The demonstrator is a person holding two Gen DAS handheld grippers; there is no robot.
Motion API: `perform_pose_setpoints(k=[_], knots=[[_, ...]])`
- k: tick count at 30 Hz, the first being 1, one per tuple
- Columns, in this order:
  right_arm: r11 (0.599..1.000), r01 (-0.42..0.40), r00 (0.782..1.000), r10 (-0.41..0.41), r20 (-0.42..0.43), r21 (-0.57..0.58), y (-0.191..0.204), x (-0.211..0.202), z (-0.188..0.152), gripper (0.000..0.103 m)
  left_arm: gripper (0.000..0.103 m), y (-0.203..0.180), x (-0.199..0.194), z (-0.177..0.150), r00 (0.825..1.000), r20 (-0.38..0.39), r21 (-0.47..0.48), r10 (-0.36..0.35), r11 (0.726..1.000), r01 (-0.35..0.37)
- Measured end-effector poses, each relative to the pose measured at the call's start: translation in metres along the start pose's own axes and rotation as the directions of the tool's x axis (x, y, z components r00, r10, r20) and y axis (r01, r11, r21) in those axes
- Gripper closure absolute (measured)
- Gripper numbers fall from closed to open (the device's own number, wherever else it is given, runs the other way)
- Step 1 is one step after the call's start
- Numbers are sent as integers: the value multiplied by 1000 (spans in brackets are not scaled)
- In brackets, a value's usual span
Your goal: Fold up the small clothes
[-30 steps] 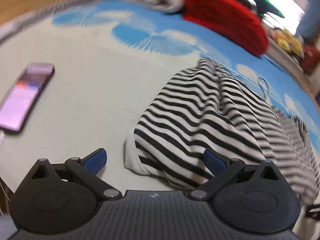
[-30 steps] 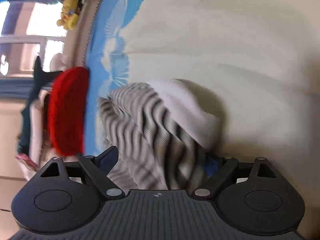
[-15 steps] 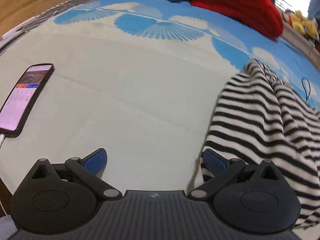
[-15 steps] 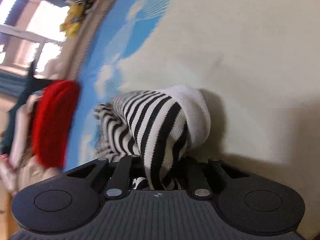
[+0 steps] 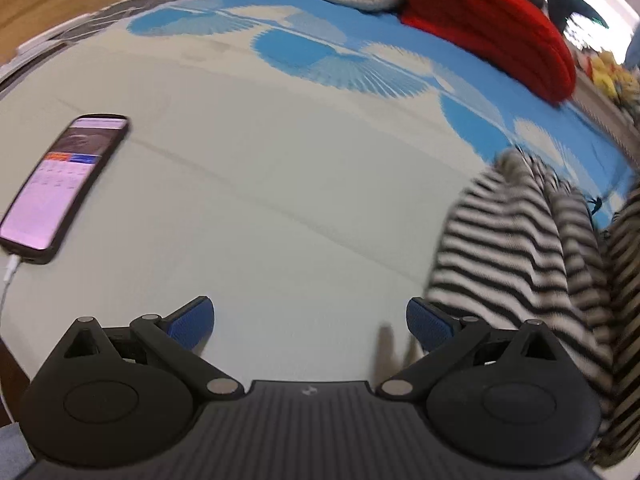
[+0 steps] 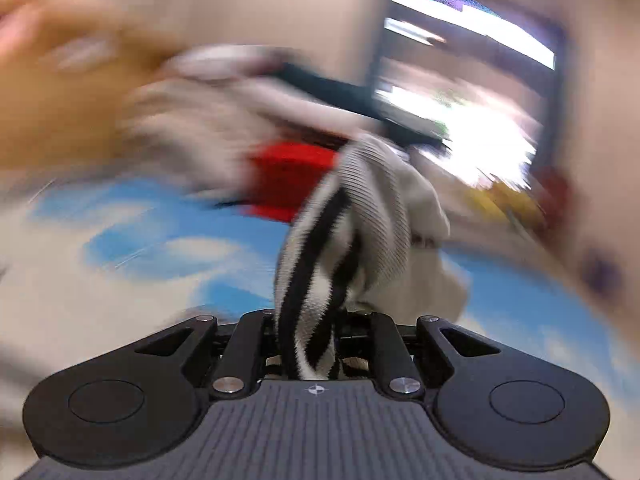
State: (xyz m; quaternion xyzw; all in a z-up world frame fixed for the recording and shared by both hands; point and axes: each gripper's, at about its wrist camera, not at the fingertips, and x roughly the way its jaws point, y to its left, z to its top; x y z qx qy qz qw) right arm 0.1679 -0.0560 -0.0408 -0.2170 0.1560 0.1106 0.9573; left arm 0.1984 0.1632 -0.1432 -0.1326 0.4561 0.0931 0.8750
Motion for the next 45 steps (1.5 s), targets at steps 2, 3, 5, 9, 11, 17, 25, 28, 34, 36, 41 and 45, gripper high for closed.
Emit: perform_pose_setpoints(k=[2,3,5,9,11,17,25,28,34,36,41,45], knots=[[984,-128,991,120,-65,-125,50,6,-12,89,0,9,-3,2,1000,5,-29,-4,1000,4],[971,-178,980,161,-113,-161,71,12,-21,88,0,11,-3,3,1000,3,-34,-4,999,4],[949,-234,960,193,-201,-210,103,22,-39,88,1,13,-4,3,1000,-1,-29,3,1000,-3],[968,-187,968,153,-197,-168,114,25,-39,80,1,17,-8,3,1000,12,-25,-24,999,25],[972,-201,965,174,-198,-121,117,24,-34,76,1,20,-10,4,999,23,-34,-35,999,36],[897,-442,887,433,-158,-23,103,-17,-29,32,1,43,-43,5,977,170,-81,-126,987,141],[968,-92,984,125,-131,232,8,-14,-22,86,1,18,-66,-15,879,171,65,-446,895,441],[983,-92,946,136,-295,157,11,6,-50,87,0,-16,-39,-29,966,38,172,-256,954,246],[981,-189,940,190,-285,29,42,-39,-78,87,0,-9,-27,-45,989,-8,229,-147,963,145],[978,-178,948,201,-245,111,26,-52,-70,89,0,-2,-32,-45,990,3,198,-139,971,135],[976,-118,923,177,-343,185,-2,-53,-84,85,0,-3,-45,-58,997,48,185,-61,981,51],[895,-207,798,388,-461,394,-20,-54,-115,87,0,11,-67,-61,991,34,80,-127,989,124]])
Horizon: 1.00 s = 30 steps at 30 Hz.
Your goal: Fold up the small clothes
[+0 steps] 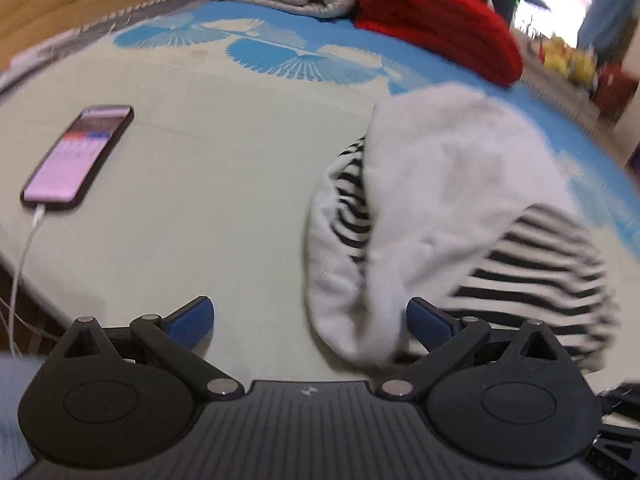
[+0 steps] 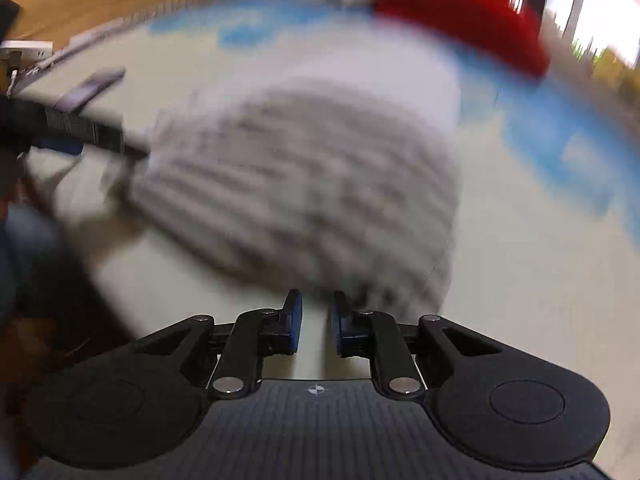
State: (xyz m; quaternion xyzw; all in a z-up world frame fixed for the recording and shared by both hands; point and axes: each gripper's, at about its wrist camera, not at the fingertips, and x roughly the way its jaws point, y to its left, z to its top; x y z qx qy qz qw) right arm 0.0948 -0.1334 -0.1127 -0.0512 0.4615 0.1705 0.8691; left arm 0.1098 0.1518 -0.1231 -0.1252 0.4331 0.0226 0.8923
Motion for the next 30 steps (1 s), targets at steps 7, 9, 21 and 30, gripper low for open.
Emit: perform_pose_setpoints(k=[7,9,21,30], knots=[[919,-106,946,-25,323,381,-124,-83,65,7,0,-7,-30,-3,982,66,-315,-175,930,187],[892,-166,944,21,329,421,-160,-70,98,5,0,-11,-17,-3,970,28,-412,-241,881,231],[765,-320,924,382,6,559,-185,159,227,19,5,-5,41,8,977,-33,-608,-211,780,148],[833,-292,957,254,143,471,-235,129,224,67,66,-66,161,164,956,-120,-235,-269,943,236]])
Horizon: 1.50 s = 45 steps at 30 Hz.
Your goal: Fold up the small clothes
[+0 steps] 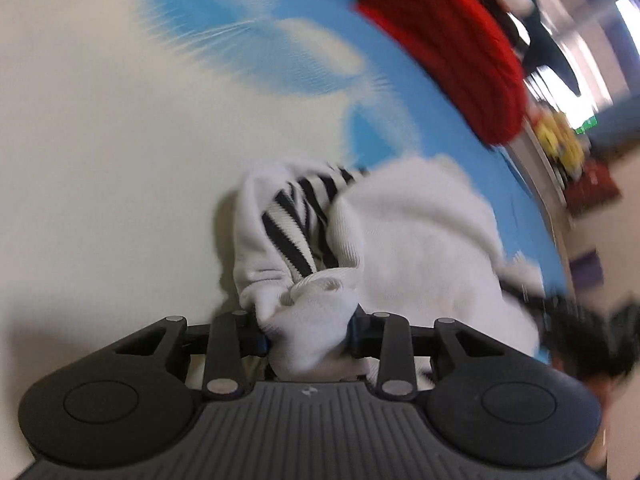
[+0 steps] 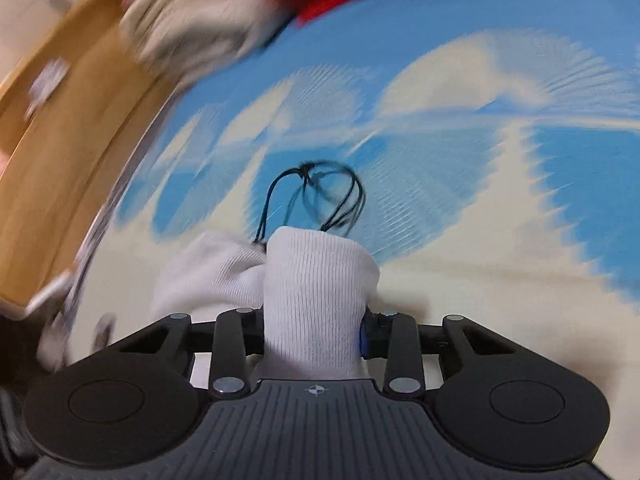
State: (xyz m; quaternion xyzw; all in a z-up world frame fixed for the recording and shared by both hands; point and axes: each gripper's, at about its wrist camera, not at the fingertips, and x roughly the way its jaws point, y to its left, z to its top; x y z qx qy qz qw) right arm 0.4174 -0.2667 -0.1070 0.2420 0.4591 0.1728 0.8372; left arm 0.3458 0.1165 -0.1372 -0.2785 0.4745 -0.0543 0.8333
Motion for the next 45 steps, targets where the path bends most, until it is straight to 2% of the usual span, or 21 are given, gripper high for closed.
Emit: perform_pose_setpoints(k=[2,5,9,11,13,15,16,17,18,19,20,22,25,28,30,32,33,36,39,41,45], knots=[[993,20,995,-31,97,113,-38,-19,-2,67,66,-42,46,49,1000,7,84,4,996,-5],[969,-33,984,-11,177,245,-85,-40,-23,66,66,-113,113,102,1000,5,230,-13,973,11],[936,-125,966,39,255,328,-120,-54,-56,63,77,-171,172,129,1000,-2,324,-22,946,21],[926,-165,957,67,283,338,-128,-52,-64,61,89,-182,197,140,1000,9,370,2,929,-5],[916,-186,950,76,303,355,-131,-49,-69,59,91,-185,211,144,1000,16,379,3,925,-9],[909,-192,946,71,316,369,-134,-49,-73,56,89,-178,208,145,999,23,343,-39,939,29],[913,-186,947,68,314,363,-134,-50,-73,55,81,-171,200,147,997,38,312,-70,948,54],[915,-178,949,61,310,362,-134,-52,-72,53,60,-163,187,147,994,47,290,-99,954,81],[911,-175,950,58,305,372,-134,-54,-71,52,47,-157,173,147,992,53,286,-113,954,93],[908,-175,953,58,299,380,-134,-54,-69,51,24,-149,152,143,992,67,290,-109,953,85],[909,-169,954,54,293,381,-134,-56,-68,49,18,-139,126,133,992,94,302,-87,952,55],[914,-151,955,37,293,377,-134,-58,-68,43,18,-120,78,109,989,107,341,-101,938,59],[910,-144,958,29,287,389,-134,-58,-65,42,18,-94,20,55,990,103,328,-95,943,56],[902,-144,959,26,283,407,-134,-58,-63,42,18,-77,-9,-10,992,-13,361,-126,924,122],[897,-147,959,27,281,417,-135,-57,-65,42,18,-74,0,-51,982,-144,398,-123,901,172],[893,-156,960,36,279,422,-137,-57,-66,43,20,-73,24,-72,972,-217,417,-87,892,173],[894,-157,960,38,278,419,-137,-57,-67,47,22,-74,38,-76,973,-223,424,-64,892,156],[919,-140,957,31,287,368,-131,-60,-68,60,26,-82,54,-58,994,-107,469,-34,879,81],[938,-118,950,11,311,327,-124,-60,-69,63,24,-83,73,-28,991,-128,455,-48,885,102],[932,-121,946,4,325,341,-124,-55,-66,64,19,-86,81,-15,995,-93,489,-35,869,76],[925,-117,935,-20,354,361,-125,-46,-51,64,15,-87,97,1,997,-66,458,-37,887,63]])
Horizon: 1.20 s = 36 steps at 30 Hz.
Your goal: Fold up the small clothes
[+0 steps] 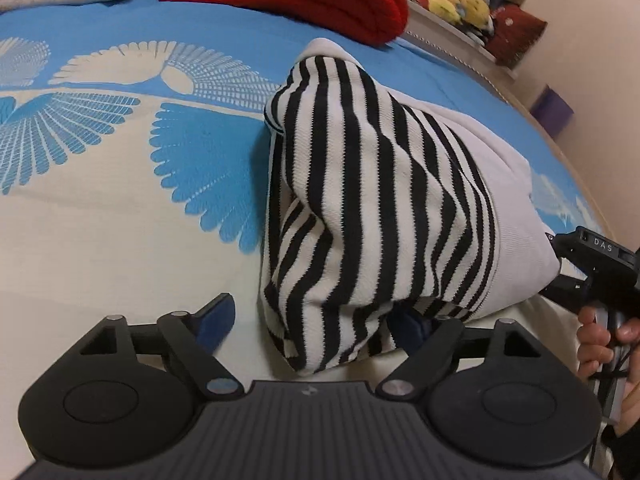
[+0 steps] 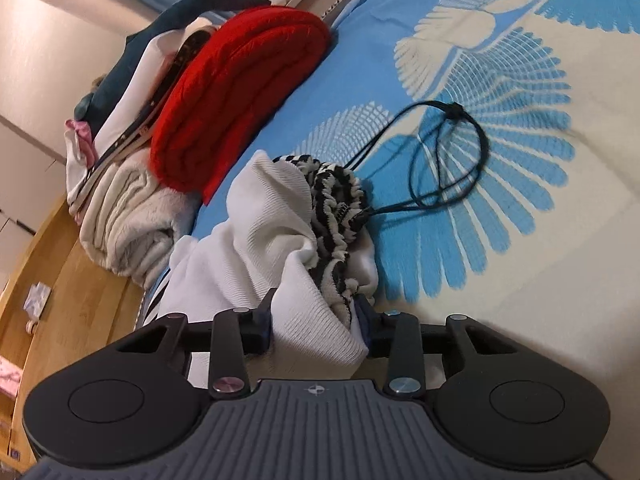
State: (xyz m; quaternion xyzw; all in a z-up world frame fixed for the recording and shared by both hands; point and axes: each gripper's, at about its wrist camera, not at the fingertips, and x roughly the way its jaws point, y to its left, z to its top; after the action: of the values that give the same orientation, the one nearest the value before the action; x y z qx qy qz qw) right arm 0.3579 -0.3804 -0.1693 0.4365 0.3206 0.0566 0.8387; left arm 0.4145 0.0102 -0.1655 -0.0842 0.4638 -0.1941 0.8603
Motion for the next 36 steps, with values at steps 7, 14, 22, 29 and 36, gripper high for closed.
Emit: perform_pose_setpoints(k=[7,14,22,29,36], knots=[[999,26,1000,-26,0,36,0,-4,-2,63,9,-3,-9,-2,998,26,77,57,995,-59],[992,123,992,-122,34,-3,13,-9,-8,49,2,-11,-20,2,980,41,137,195,970,-199],[933,338,939,-326,104,-126,77,-104,-44,16,1,-51,-133,-59,972,136,72,190,977,-201],[693,507,855,-330,399,-512,166,-165,-176,1,0,-99,-168,-120,920,277,83,275,948,-308],[597,604,795,-412,445,-527,144,-128,-185,1,1,-77,-134,-115,894,260,47,365,920,-390]])
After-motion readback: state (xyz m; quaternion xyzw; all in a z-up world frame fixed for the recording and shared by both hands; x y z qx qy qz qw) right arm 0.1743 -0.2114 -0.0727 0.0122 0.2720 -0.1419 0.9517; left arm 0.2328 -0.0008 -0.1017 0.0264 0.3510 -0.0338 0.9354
